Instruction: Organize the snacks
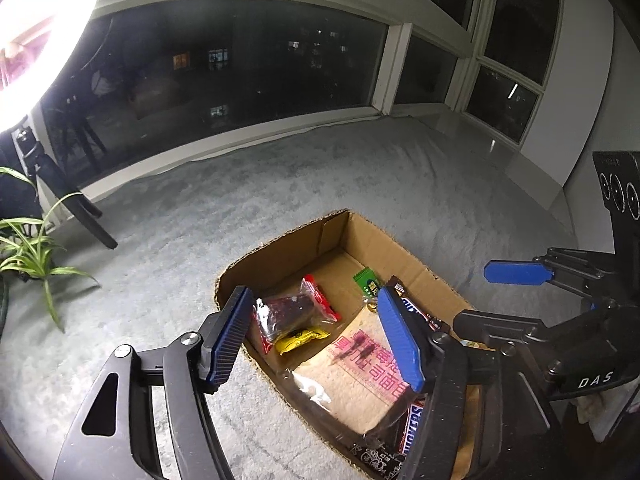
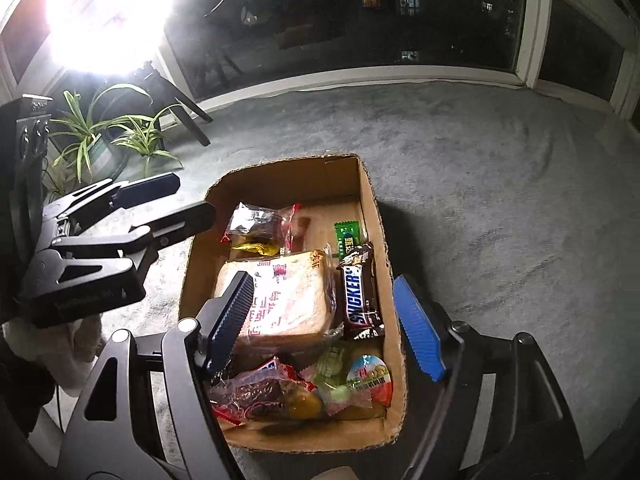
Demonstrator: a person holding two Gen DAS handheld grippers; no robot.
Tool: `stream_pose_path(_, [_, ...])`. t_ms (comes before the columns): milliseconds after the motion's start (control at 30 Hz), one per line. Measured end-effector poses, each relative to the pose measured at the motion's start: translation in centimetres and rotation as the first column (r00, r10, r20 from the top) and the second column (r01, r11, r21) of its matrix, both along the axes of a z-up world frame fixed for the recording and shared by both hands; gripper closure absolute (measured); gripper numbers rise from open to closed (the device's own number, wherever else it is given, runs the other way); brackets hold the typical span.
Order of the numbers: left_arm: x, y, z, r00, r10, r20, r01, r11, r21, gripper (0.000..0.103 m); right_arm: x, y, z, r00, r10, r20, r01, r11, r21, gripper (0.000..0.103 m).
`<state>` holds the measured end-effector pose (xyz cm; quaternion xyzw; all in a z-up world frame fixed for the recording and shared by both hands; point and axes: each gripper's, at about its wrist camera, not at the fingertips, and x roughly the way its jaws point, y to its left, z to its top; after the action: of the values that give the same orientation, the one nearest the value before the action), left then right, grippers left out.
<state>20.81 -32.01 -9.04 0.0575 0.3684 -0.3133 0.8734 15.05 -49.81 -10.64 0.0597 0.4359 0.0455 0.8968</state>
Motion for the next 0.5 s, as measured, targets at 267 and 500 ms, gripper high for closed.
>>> stream_pose_path(267, [-0.7, 0.4, 0.5, 1.000, 0.006, 0.012, -0.006, 1.000, 0.004, 0.031, -1.0, 0.1, 0.9, 1.000, -0.026, 0.015, 0.026, 1.000, 0.000, 0.028])
stream_pose_path(500, [-1.6, 1.5, 1.1, 1.000, 0.016, 0.021, -0.016, 1.000, -0.005, 0.031, -2.6, 0.8, 2.1, 0.998, -0.047, 0.046, 0.047, 0.999, 0.015, 0.018])
